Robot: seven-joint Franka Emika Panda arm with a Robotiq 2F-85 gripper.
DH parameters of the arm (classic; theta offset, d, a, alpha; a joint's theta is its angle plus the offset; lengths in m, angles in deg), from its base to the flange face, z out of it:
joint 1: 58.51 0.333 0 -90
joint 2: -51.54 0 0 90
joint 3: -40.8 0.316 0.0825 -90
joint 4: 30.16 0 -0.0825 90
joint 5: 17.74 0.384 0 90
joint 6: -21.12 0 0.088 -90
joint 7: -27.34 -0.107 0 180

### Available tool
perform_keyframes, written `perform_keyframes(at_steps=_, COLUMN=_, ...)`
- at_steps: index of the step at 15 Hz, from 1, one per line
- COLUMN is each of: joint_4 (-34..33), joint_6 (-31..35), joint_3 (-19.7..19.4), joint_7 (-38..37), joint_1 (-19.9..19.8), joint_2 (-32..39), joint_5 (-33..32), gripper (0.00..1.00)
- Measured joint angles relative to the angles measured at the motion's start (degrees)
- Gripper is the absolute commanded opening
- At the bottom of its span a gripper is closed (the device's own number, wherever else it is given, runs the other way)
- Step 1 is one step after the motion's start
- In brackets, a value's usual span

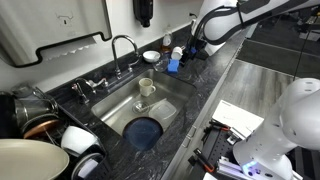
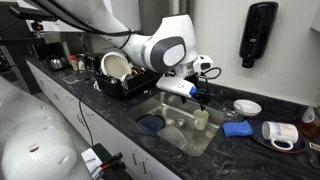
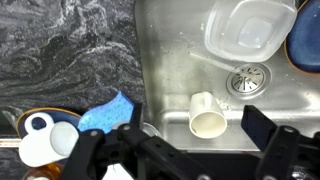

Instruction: Turn the tap faucet to the right

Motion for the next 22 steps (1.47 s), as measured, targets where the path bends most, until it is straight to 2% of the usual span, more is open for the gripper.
perform_keyframes(at_steps=5, joint_4=-6.32, joint_6=8.45, joint_3=3.83, joint_7=3.67, joint_1=0.05, joint_2=4.98, joint_5=-4.59, gripper=1.0)
perform_keyframes(at_steps=9, joint_4=-15.26, joint_6=15.57, joint_3=4.22, joint_7=12.43, joint_1=0.61, joint_2=13.33, joint_5=-4.33, gripper=1.0)
perform_keyframes(at_steps=11, joint_4=-19.73, joint_6=20.44, joint_3=3.3, joint_7=20.77, joint_1=2.5, joint_2=18.09, joint_5=1.65, gripper=1.0)
perform_keyframes(at_steps=13, joint_4=-23.4, joint_6=24.44, joint_3=3.06, joint_7=29.77, joint_1=5.4, joint_2=22.05, joint_5=11.02, gripper=1.0)
perform_keyframes(at_steps=14, joint_4=-25.05, joint_6=25.48, joint_3=3.99, joint_7=33.88, joint_1=6.51, joint_2=23.48, joint_5=16.19, gripper=1.0)
perform_keyframes(at_steps=16, joint_4=-28.44, joint_6=25.23, joint_3=8.9, joint_7=39.96, joint_1=6.29, joint_2=24.99, joint_5=26.11, gripper=1.0)
perform_keyframes(at_steps=19, joint_4=-34.65, joint_6=18.36, joint_3=16.62, joint_7=49.66, joint_1=2.91, joint_2=25.31, joint_5=40.9, gripper=1.0)
perform_keyframes(at_steps=21, joint_4=-37.75, joint_6=11.44, joint_3=16.65, joint_7=57.88, joint_1=1.06, joint_2=25.29, joint_5=50.04, gripper=1.0)
perform_keyframes(at_steps=22, joint_4=-38.52, joint_6=8.09, joint_3=15.74, joint_7=60.79, joint_1=-0.18, joint_2=25.32, joint_5=52.27, gripper=1.0)
